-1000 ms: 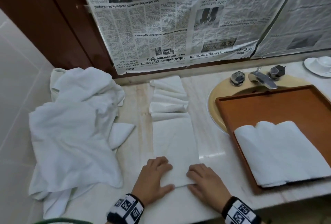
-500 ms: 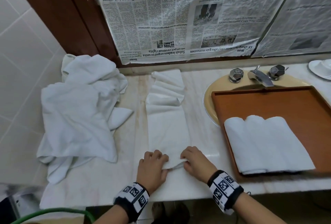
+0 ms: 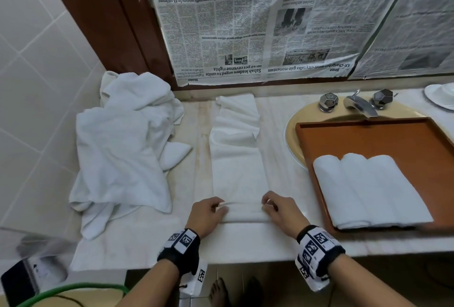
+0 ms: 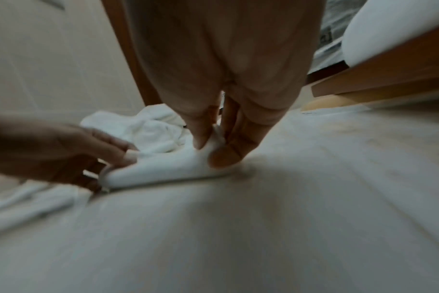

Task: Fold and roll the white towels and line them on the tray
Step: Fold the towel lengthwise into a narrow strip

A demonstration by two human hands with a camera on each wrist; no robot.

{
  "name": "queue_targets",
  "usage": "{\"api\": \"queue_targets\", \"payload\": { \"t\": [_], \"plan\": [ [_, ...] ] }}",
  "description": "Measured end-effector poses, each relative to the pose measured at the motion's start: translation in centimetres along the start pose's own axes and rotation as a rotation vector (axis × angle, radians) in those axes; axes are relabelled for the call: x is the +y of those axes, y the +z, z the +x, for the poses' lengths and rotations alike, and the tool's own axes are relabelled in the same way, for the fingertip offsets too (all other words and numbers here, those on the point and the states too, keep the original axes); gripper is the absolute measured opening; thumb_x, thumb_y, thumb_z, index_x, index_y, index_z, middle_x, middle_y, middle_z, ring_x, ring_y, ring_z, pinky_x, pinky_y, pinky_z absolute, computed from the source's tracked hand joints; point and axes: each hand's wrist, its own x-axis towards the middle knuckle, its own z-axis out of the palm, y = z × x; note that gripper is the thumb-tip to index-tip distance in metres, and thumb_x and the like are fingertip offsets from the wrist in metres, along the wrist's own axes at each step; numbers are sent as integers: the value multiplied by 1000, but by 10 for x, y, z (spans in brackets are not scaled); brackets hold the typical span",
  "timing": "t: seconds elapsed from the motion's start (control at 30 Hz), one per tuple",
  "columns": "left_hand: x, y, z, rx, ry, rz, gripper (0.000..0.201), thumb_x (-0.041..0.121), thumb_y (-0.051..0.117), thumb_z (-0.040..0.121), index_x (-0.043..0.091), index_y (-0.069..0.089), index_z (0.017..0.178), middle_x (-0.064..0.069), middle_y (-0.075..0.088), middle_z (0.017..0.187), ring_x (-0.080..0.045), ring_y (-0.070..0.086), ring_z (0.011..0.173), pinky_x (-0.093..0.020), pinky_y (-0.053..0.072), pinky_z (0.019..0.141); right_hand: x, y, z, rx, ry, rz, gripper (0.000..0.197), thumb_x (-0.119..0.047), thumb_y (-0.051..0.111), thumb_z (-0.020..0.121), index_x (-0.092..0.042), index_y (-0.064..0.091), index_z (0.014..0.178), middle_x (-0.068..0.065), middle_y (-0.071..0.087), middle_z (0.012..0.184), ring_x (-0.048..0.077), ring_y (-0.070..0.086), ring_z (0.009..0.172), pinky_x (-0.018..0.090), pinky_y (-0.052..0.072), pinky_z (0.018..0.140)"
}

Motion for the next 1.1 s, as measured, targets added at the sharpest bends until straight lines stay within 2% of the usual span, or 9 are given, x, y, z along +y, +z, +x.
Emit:
{"api": "queue_targets", "payload": {
  "t": [0.13,0.27,0.43,0.57,0.63,0.7,0.8,0.97,1.1],
  "plan": [
    [0,6,-4,28,44,102,29,28,61,91,26,56,120,4,58,101,-15,60,94,-26,42,77,2,18,1,128,-53,-101,10,-18,60,95,-19,67,102,-3,57,95,16,58,83,24,41,76],
    [3,12,-8,42,169,401,29,26,50,97,37,54,123,9,38,123,-15,49,101,-28,45,67,1,29,-3,138,-143,-379,12,-15,65,89,-20,70,99,-3,60,103,22,60,87,35,52,63],
    [0,16,-3,-21,221,508,30,22,43,102,26,65,121,5,51,118,-19,51,105,-31,47,73,-15,27,-15,103,-234,-709,25,-35,74,60,-19,69,78,0,64,94,23,60,85,35,49,63],
    [6,22,-5,-82,220,488,34,38,54,94,14,61,117,1,50,115,-23,54,104,-36,49,83,-15,31,-13,63,-233,-719,22,-19,80,55,-15,63,68,1,60,78,24,58,73,33,46,59],
    [7,24,-8,-99,227,529,44,46,58,90,16,52,121,1,44,120,-22,45,109,-35,48,83,-16,30,-7,46,-217,-651,19,-14,81,60,-14,64,69,2,61,78,24,59,74,33,47,60],
    [6,25,-8,-60,248,529,37,41,55,94,17,52,122,0,45,121,-23,44,111,-35,47,85,-17,24,-1,29,-168,-522,11,-17,67,82,-11,69,91,4,64,95,24,57,91,34,46,74],
    [-2,20,-1,-28,229,394,29,35,51,99,19,61,121,-1,56,116,-24,48,109,-29,40,88,-16,14,5,15,-91,-337,29,-20,50,97,-9,64,121,6,64,115,23,52,109,26,34,88],
    [3,6,5,26,28,68,29,23,46,102,13,62,125,-6,66,119,-23,59,110,-23,38,88,-15,5,10,73,27,-68,23,-20,51,99,-12,60,119,10,69,106,27,61,99,29,42,84],
    [9,10,5,116,-6,90,19,17,45,100,18,54,116,-5,59,114,-23,58,95,-27,40,75,-11,8,12,79,9,-179,16,-28,49,100,-18,54,111,1,55,99,24,56,85,35,46,78]
  ]
}}
